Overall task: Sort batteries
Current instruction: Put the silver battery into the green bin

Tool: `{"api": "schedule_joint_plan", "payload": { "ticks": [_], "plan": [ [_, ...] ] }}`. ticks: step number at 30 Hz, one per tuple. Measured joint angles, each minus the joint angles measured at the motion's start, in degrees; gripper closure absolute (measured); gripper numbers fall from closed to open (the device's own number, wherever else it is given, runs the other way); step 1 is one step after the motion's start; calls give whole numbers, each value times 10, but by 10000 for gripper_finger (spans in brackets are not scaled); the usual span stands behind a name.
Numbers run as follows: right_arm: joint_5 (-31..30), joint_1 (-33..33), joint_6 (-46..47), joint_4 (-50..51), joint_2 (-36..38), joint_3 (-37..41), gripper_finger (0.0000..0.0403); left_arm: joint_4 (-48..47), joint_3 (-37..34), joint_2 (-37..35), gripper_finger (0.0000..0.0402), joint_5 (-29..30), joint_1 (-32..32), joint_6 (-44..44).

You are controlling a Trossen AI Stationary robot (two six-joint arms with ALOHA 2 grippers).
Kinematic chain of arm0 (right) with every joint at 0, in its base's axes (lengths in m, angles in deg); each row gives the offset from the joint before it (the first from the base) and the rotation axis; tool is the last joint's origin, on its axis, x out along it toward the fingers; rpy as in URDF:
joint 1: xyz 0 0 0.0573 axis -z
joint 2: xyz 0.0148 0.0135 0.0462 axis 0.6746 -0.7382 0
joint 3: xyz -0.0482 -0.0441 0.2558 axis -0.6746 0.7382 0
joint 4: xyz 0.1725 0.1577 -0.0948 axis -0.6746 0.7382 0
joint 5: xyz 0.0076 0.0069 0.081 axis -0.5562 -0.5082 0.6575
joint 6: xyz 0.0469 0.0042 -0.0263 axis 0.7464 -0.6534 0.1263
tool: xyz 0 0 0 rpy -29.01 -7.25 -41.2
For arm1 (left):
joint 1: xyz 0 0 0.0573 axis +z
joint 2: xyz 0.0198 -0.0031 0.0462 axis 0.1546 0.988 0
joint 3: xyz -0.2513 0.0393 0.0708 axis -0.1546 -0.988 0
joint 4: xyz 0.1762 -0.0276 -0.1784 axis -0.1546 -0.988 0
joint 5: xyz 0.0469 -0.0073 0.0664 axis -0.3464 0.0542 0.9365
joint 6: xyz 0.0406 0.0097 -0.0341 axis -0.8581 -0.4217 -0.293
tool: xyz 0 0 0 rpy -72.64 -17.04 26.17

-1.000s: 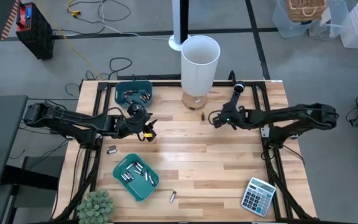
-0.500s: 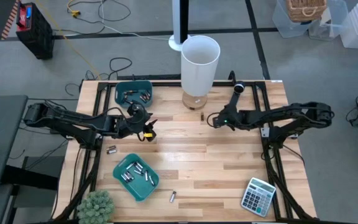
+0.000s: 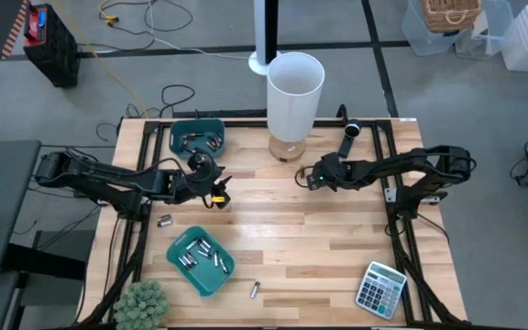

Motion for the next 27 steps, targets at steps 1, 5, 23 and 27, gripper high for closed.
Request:
{"api": "schedule_joint_plan", "payload": {
  "ticks": [1, 5, 23, 27],
  "plan": [
    [9, 0, -12, 9, 1, -5, 152, 0, 0, 0, 238, 0, 0, 0],
    [38, -10, -37, 29, 21, -13, 152, -3, 0, 0, 238, 0, 0, 0],
    [67, -19, -74, 84, 24, -27, 237, -12, 0, 0, 238, 0, 0, 4],
    [65, -19, -74, 85, 24, -26, 291, -12, 0, 0, 238, 0, 0, 5]
  ]
}}
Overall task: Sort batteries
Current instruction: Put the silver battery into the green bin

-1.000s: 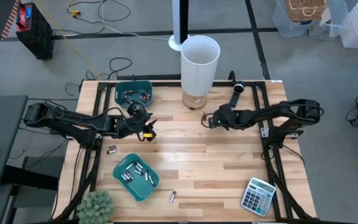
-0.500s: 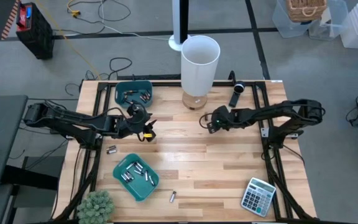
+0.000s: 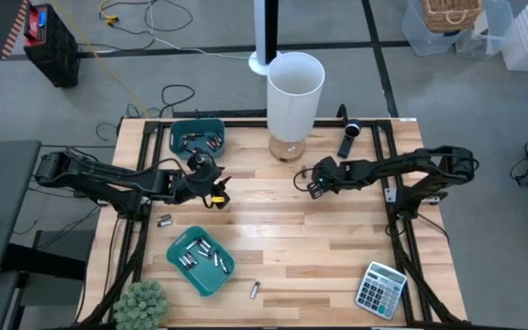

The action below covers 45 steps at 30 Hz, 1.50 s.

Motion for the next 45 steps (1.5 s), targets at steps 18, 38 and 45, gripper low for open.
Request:
{"api": "schedule_joint_plan", "payload": {
  "ticks": [18, 38, 45],
  "plan": [
    [6, -34, -113, -86, 54, 1, 401, -1, 0, 0, 238, 0, 0, 2],
    [2, -94, -222, -171, 78, -6, 356, 2, 0, 0, 238, 0, 0, 4],
    [-4, -102, -360, -180, -22, -49, 236, 3, 0, 0, 238, 0, 0, 3]
  ]
}}
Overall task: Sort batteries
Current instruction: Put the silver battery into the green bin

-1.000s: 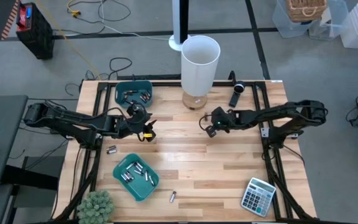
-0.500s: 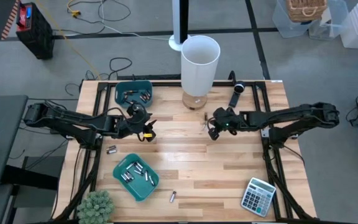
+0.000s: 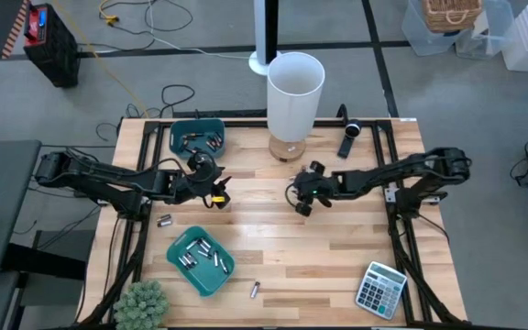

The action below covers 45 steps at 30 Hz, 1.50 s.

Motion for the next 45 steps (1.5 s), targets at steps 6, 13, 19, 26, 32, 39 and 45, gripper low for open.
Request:
{"api": "schedule_joint_plan", "payload": {
  "ticks": [6, 13, 19, 26, 32, 39, 45],
  "plan": [
    [-11, 31, -138, -14, -56, -42, 177, -1, 0, 0, 238, 0, 0, 0],
    [50, 118, -171, -7, -110, -53, 176, -4, 0, 0, 238, -1, 0, 1],
    [79, 153, -196, -27, -127, -54, 177, -5, 0, 0, 238, -2, 0, 1],
    [84, 157, -189, -22, -126, -59, 180, -7, 0, 0, 238, -2, 0, 1],
    [112, 160, -158, -15, -128, -59, 203, -8, 0, 0, 238, -2, 0, 1],
    [119, 158, -159, -19, -128, -59, 254, -8, 0, 0, 238, -2, 0, 1],
    [126, 162, -156, -10, -128, -59, 311, -8, 0, 0, 238, -2, 0, 1]
  ]
}}
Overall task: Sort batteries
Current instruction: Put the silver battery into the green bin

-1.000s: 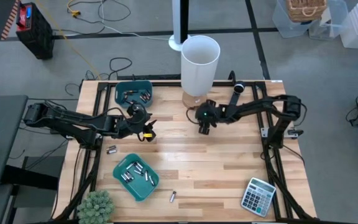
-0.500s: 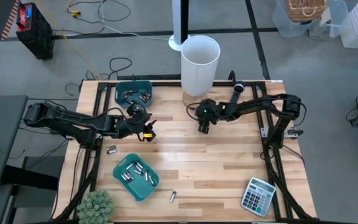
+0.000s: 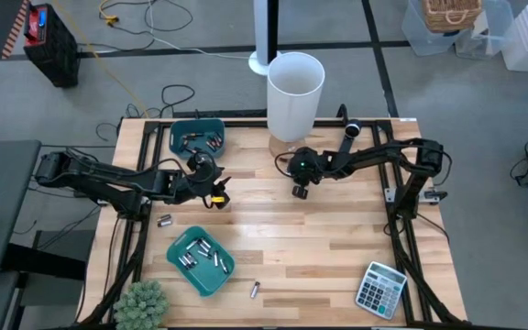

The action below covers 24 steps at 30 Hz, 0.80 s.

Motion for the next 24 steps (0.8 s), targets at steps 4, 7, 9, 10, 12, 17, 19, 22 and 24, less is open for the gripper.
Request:
{"api": "schedule_joint_plan", "payload": {
  "ticks": [4, 7, 9, 10, 12, 17, 19, 22, 24],
  "plan": [
    [0, 0, 1, 1, 0, 0, 341, 0, 0, 0, 238, 0, 0, 0],
    [2, -5, 3, 0, 0, 0, 356, 0, 0, 0, 238, 0, 0, 0],
    [2, -10, 3, -4, 0, 0, 362, 0, 0, 0, 238, 0, 0, -1],
    [3, -13, 3, -7, 0, 0, 364, 0, 0, 0, 238, 0, 0, -1],
    [5, -19, 3, -18, -1, 0, 368, 0, 0, 0, 238, 0, 0, -1],
    [12, -34, 4, -36, -1, 1, 371, 0, 0, 0, 238, 0, 0, -1],
    [12, -38, 9, -40, -1, 2, 371, 0, 0, 0, 238, 0, 0, -1],
    [12, -44, 12, -43, -1, 2, 371, 0, 0, 0, 238, 0, 0, -1],
    [12, -50, 12, -43, -1, 2, 371, 0, 0, 0, 238, 0, 0, -2]
  ]
}}
